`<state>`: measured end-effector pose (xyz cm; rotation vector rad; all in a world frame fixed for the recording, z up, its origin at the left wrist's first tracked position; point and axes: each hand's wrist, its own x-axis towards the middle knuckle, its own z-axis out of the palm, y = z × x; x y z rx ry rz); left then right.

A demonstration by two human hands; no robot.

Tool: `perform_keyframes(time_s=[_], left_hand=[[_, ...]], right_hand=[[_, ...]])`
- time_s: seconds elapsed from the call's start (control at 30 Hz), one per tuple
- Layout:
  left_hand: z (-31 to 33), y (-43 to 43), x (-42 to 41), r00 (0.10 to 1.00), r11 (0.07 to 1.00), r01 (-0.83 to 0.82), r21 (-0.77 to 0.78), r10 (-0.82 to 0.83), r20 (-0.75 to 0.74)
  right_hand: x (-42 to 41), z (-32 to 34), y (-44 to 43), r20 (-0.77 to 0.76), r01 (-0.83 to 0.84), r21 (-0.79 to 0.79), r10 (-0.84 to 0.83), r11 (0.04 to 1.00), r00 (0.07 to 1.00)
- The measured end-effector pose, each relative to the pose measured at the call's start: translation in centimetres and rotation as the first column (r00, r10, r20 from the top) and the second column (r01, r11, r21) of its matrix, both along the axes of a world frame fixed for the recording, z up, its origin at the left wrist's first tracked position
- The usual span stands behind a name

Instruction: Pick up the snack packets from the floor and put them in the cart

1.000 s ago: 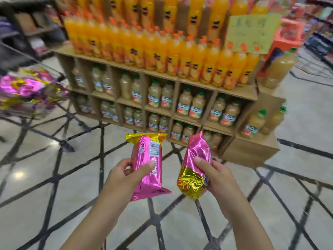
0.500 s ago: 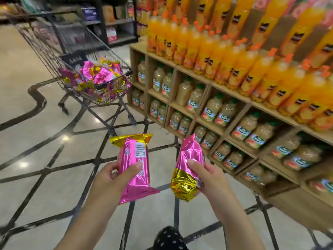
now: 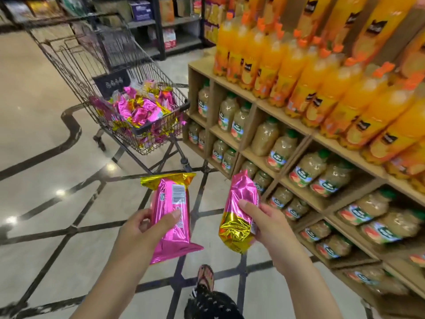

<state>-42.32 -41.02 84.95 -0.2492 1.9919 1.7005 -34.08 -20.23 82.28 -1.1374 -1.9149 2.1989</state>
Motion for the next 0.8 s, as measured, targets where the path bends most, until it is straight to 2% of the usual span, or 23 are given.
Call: perform_keyframes(time_s=[0.23,0.43,0.67,0.8], left_hand=[[0.7,4.7,-9.2,0.993,0.993,-0.117,-0.001,0.117,-0.012],[-0.7,4.5,-14.6,0.979,0.98,-0.193,-0.04,0.195,0.056],[-2.0,4.1,-25.8,0.97,0.972,-0.234,-0.006,0.234,0.066],[-2.2,4.0,-35.0,0.973,0.975,-0.221,0.011,0.22,0.072]], right_hand=[[-11.9,0.5,6.3,-0.026,-0.079,-0.013,0.078,0.997,0.997],[-20.0,-1.2,6.8,0.034,-0.166,-0.03,0.167,0.986,0.985],[-30.7,-2.6,6.4,0.089,-0.21,-0.007,0.21,0.978,0.974],[-38.4,-3.1,6.5,0.11,-0.18,0.102,0.169,0.978,0.979]])
